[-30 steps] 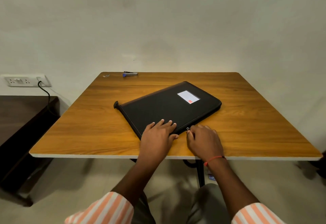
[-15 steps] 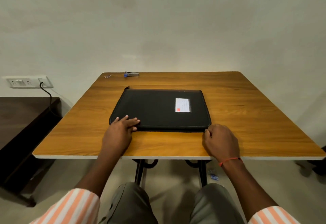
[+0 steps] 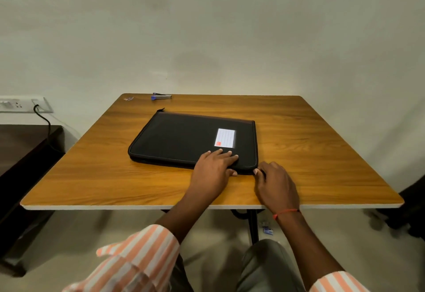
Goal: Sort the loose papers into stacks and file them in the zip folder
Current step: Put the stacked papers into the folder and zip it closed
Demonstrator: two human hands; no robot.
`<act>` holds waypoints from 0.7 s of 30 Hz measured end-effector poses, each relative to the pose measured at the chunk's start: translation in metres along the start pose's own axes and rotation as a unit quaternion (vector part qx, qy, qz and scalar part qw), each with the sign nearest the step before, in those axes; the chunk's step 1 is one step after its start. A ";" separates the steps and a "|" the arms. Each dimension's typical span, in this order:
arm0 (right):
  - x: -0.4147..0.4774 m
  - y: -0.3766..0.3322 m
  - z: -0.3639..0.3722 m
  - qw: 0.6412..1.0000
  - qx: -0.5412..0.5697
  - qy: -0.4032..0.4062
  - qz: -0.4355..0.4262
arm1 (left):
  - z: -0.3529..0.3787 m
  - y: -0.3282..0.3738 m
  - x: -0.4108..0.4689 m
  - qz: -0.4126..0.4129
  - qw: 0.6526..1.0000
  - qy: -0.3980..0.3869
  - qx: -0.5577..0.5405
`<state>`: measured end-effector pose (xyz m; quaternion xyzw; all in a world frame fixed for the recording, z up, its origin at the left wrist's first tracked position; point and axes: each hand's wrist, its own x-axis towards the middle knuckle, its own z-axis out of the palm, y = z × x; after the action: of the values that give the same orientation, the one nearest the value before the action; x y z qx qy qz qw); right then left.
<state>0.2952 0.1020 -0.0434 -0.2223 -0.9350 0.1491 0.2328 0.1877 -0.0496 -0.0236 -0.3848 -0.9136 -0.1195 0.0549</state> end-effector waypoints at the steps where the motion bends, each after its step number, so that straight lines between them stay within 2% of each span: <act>1: 0.000 0.001 0.001 1.000 0.002 0.005 0.009 | -0.001 0.001 0.003 0.008 1.000 -0.016 0.023; 7: 0.022 0.012 0.004 0.998 0.007 0.011 0.060 | -0.007 0.000 -0.002 0.032 0.995 -0.044 0.084; 21: 0.133 0.020 0.026 0.992 -0.074 -0.004 0.098 | -0.010 0.000 -0.007 0.030 0.998 -0.017 0.048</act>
<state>0.1830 0.1789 -0.0241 -0.3286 -0.9181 0.1021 0.1967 0.1925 -0.0566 -0.0155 -0.4107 -0.9072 -0.0674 0.0611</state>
